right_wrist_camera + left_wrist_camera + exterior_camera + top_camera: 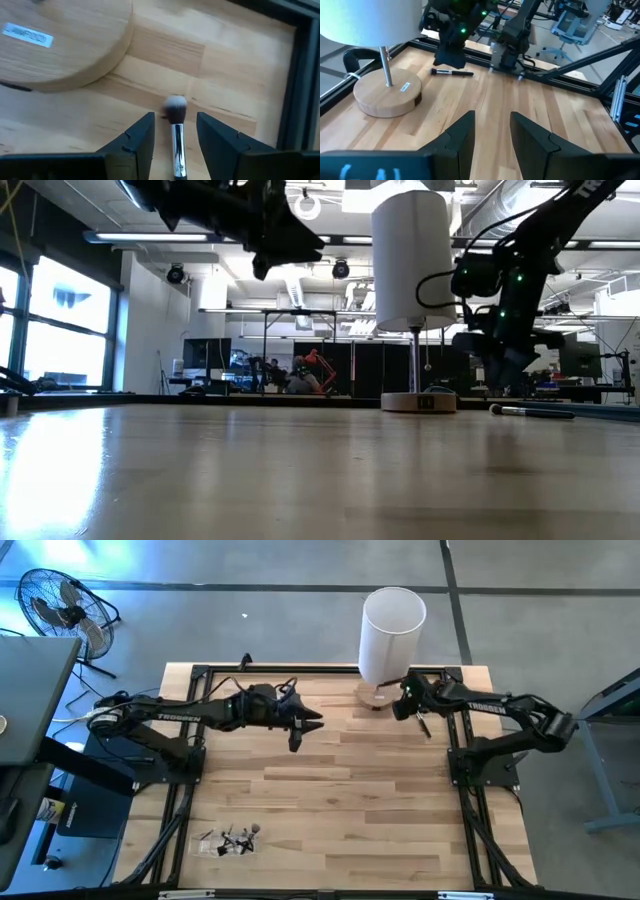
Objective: Put items in baskets/containers
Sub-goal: Put the powder brush into the transparent organizer
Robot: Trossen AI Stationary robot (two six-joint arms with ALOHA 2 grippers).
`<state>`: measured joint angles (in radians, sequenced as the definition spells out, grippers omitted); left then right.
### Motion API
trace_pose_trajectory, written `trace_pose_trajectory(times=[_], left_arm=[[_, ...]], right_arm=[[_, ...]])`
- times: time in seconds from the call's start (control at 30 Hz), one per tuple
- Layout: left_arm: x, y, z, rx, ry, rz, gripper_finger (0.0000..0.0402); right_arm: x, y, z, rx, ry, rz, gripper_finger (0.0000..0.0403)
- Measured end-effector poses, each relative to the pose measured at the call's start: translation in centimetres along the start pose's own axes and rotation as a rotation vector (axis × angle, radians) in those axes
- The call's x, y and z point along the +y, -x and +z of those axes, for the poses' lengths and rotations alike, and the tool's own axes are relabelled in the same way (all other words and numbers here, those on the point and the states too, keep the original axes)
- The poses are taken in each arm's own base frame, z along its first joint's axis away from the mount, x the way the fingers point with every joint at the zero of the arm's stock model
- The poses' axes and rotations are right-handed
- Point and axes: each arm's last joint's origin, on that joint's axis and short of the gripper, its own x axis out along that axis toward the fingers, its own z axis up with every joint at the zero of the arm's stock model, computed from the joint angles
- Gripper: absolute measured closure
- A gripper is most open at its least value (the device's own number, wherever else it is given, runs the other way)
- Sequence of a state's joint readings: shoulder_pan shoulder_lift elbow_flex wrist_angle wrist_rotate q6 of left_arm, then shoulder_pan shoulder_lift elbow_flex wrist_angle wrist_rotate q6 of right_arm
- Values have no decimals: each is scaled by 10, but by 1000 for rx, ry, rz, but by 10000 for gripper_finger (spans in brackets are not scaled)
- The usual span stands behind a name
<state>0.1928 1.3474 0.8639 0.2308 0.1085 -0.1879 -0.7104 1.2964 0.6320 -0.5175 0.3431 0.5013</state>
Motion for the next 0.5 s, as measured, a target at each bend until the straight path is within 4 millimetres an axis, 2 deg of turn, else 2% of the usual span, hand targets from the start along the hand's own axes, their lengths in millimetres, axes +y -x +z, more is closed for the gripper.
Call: trace_pose_trajectory(times=[0.17, 0.5], left_arm=[[2, 0, 0, 3, 1, -2, 280], [1, 0, 0, 3, 29, -2, 280]], right_arm=[[-4, -16, 0, 82, 55, -6, 262], [7, -46, -1, 121, 136, -28, 272]])
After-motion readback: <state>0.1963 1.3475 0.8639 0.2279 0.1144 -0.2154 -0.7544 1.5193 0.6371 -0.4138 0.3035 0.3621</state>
